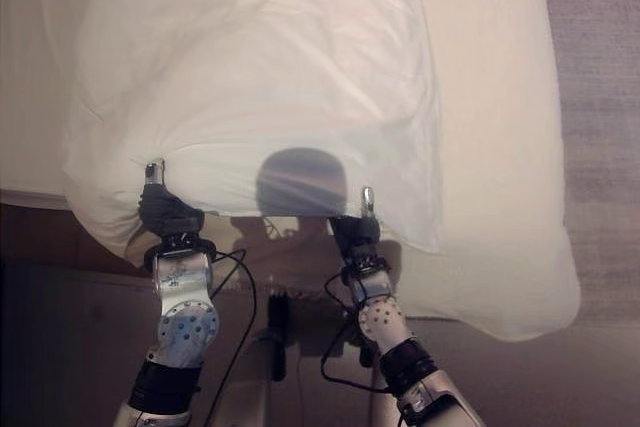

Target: Make the bed

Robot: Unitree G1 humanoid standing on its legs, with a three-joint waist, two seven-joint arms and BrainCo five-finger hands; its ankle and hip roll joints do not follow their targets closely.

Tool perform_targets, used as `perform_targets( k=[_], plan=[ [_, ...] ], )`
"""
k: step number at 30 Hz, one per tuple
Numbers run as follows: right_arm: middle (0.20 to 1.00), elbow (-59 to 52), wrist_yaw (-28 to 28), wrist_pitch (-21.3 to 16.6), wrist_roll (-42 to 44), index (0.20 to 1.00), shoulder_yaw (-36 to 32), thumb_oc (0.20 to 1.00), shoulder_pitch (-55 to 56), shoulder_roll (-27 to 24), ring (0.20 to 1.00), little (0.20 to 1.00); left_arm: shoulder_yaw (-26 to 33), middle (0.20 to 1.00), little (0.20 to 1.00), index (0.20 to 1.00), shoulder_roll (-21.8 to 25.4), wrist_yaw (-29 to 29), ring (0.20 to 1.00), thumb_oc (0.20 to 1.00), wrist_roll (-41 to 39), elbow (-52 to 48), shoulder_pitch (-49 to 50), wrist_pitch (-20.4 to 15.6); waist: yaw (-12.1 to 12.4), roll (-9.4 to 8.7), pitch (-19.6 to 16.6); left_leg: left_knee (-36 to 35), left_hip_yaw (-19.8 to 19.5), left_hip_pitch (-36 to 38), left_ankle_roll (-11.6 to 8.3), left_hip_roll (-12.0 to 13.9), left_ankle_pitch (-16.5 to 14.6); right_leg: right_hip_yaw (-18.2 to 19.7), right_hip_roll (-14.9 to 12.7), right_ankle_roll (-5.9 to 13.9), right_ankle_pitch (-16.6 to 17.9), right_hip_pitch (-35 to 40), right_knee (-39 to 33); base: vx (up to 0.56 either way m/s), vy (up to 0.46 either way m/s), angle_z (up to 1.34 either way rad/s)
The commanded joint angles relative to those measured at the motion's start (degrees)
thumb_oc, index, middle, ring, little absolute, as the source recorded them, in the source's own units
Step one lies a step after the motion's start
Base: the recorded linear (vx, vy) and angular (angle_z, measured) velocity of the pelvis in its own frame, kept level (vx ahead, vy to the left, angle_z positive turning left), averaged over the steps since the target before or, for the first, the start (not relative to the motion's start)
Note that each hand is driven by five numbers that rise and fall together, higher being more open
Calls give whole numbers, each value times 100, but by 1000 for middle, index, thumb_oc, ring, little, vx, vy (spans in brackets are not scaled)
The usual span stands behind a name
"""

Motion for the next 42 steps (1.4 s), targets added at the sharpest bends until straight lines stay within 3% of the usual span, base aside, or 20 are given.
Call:
perform_targets(
  k=[1, 6, 14, 26, 27, 28, 29, 36, 42],
  plan=[
    [1000, 196, -277, -308, 75, 1000, -457, 1000, -101, 11, 1000, 1000, 170, 200, 200, 200, 319, -387, 200, 200, 639, -1045, 34, -348, 12, 319, -616, -66, 143, -391, 577, -415, 158, 148, 236, 171, 788, 76, -706, 0, 0, 0],
    [1000, 802, -832, -313, -169, 1000, -969, 1000, -308, -196, 1000, 1000, 323, 200, 200, 200, 460, -311, 200, 200, 682, -1203, 204, -323, 55, 316, -603, -9, 154, -409, 583, -406, 125, 155, 236, 167, 771, 57, -667, 0, 0, 0],
    [1000, 1188, -888, -441, -125, 1000, -1516, 1000, -584, -555, 1000, 1000, 425, 200, 200, 200, 534, -387, 200, 200, 666, -1173, 261, -343, 54, 303, -560, 9, 204, -392, 566, -387, 107, 174, 230, 183, 777, 44, -632, 0, 0, 0],
    [1000, 1456, -825, -276, -242, 1000, -1714, 1000, -596, -940, 1000, 1000, 517, 200, 200, 200, 560, -434, 200, 200, 678, -1162, 266, -328, 17, 257, -550, 10, 203, -374, 548, -369, 100, 179, 241, 184, 764, 62, -626, 0, 0, 0],
    [862, 1445, -802, -262, -252, 862, -1703, 862, -596, -944, 862, 862, 504, 200, 200, 200, 556, -443, 200, 200, 676, -1163, 259, -330, 15, 259, -545, 12, 204, -376, 546, -368, 105, 174, 239, 185, 766, 59, -626, 0, 0, 0],
    [420, 1439, -767, -241, -255, 420, -1688, 420, -585, -948, 420, 420, 507, 200, 200, 200, 558, -456, 200, 200, 673, -1161, 258, -329, 13, 259, -542, 1, 200, -376, 548, -373, 105, 173, 242, 186, 771, 54, -624, 0, 0, 0],
    [200, 1332, -691, -239, -283, 200, -1653, 200, -577, -949, 200, 200, 508, 200, 200, 200, 545, -459, 200, 200, 676, -1155, 256, -324, 8, 254, -539, -33, 199, -369, 549, -373, 110, 183, 249, 188, 771, 60, -652, 0, 0, 0],
    [200, 1023, -246, -263, -203, 200, -1657, 200, -465, -883, 200, 200, 534, 200, 200, 200, 495, -488, 200, 200, 705, -1087, 223, -375, -9, 265, -564, -100, 161, -358, 547, -383, 159, 145, 250, 189, 785, 85, -724, 0, -4, -1],
    [200, 227, -8, -801, -190, 200, -1850, 200, -344, -667, 200, 200, 745, 200, 200, 200, 395, -270, 200, 200, 885, -937, 173, -496, -52, 291, -626, -122, 128, -357, 513, -386, 185, 108, 249, 186, 759, 92, -723, 0, 0, 0]
  ],
)
